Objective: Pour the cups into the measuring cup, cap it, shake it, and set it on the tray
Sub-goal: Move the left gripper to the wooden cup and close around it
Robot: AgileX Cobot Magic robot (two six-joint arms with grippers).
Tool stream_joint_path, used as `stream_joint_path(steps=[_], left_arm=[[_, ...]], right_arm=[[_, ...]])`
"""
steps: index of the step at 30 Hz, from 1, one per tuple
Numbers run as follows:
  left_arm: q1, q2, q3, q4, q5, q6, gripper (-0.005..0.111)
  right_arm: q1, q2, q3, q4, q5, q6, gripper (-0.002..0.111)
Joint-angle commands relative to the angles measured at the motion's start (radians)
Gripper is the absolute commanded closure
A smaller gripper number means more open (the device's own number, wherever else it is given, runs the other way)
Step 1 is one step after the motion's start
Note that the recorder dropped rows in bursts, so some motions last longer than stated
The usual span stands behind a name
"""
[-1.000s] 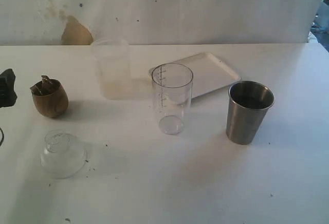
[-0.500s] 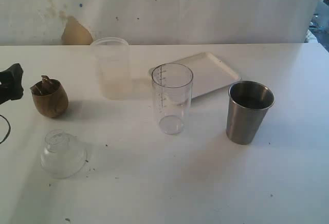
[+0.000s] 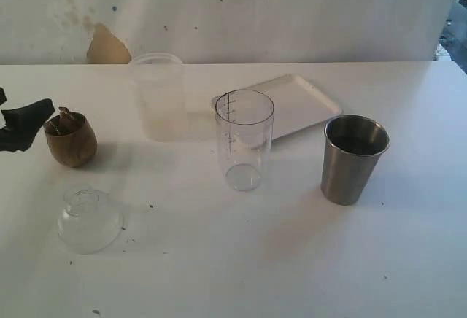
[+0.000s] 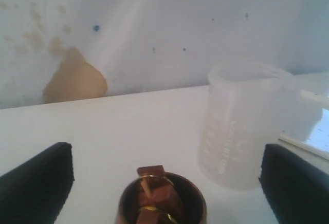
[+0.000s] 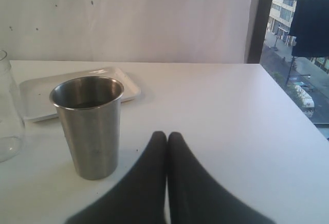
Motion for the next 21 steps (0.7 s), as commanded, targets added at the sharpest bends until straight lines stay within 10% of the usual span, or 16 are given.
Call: stream_joint_path(steps=[1, 21], left_arm=[[0.020, 0.067, -0.033, 0.080, -0.021, -0.039, 0.014], [0.017, 0.248, -0.105, 0.091, -0.021, 0.029, 0.014]], right_arm=[[0.000, -0.004, 0.007, 0.000, -0.007, 0.004, 0.108], [0.000, -0.004, 0.007, 0.000, -0.007, 0.004, 0.108]])
